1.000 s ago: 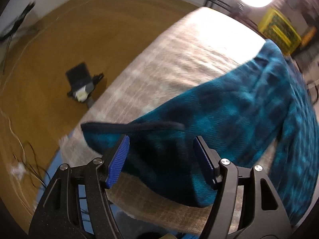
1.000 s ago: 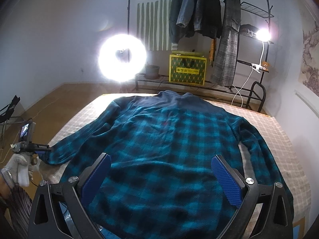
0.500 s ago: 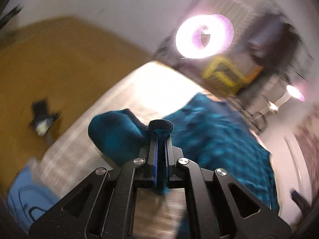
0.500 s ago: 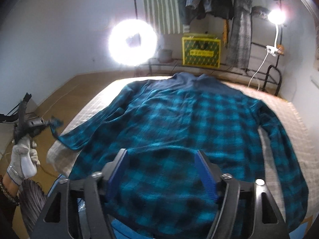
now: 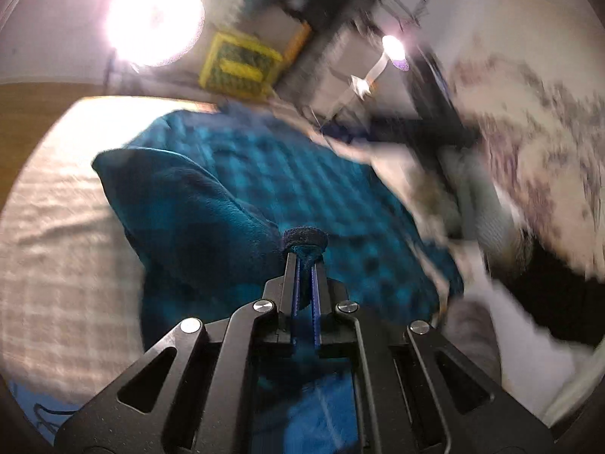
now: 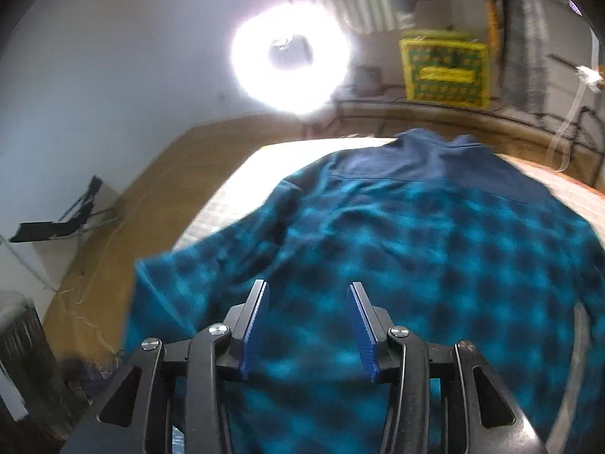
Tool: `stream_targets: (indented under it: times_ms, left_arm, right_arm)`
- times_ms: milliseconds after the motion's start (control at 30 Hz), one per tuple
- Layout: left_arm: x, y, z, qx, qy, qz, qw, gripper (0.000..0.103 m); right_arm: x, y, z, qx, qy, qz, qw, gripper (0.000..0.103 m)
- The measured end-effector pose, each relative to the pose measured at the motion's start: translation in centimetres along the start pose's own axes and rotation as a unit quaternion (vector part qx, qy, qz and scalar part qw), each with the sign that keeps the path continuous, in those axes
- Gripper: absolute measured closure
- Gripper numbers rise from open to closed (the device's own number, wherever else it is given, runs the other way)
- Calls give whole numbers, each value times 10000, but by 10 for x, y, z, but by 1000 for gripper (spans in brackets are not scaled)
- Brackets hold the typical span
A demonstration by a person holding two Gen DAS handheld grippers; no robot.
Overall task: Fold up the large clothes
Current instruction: 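Fold the held shirt side over the back with the left gripper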
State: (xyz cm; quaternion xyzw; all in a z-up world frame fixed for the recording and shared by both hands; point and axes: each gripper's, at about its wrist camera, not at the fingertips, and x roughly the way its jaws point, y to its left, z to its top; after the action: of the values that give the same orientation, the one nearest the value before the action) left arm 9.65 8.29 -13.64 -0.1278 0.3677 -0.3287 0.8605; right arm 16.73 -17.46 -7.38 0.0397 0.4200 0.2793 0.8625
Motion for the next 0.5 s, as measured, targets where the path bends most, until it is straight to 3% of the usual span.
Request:
stream_targets:
  times_ms: [100, 267, 400, 467, 500]
  left_arm:
    - [5, -7, -16, 275, 414, 80, 9987, 100]
    - [-10, -10, -38, 426, 604, 195, 9971, 100]
    - [-20, -6, -49, 241, 802, 275, 9961, 99]
    - [-21, 6, -46, 55, 820, 270, 9963, 96]
    - [-22, 14, -44, -96, 778, 244, 9966, 89]
  right_arm:
    - [37, -1, 27, -33, 242, 242, 9994, 58]
    - [104, 18, 57, -301, 592, 465, 9967, 57]
    - [146, 32, 73, -198, 897, 696, 9933, 58]
    - [164, 40, 77, -285, 979, 592, 9930, 58]
    - [171, 41, 77, -318, 1011, 506, 9931, 61]
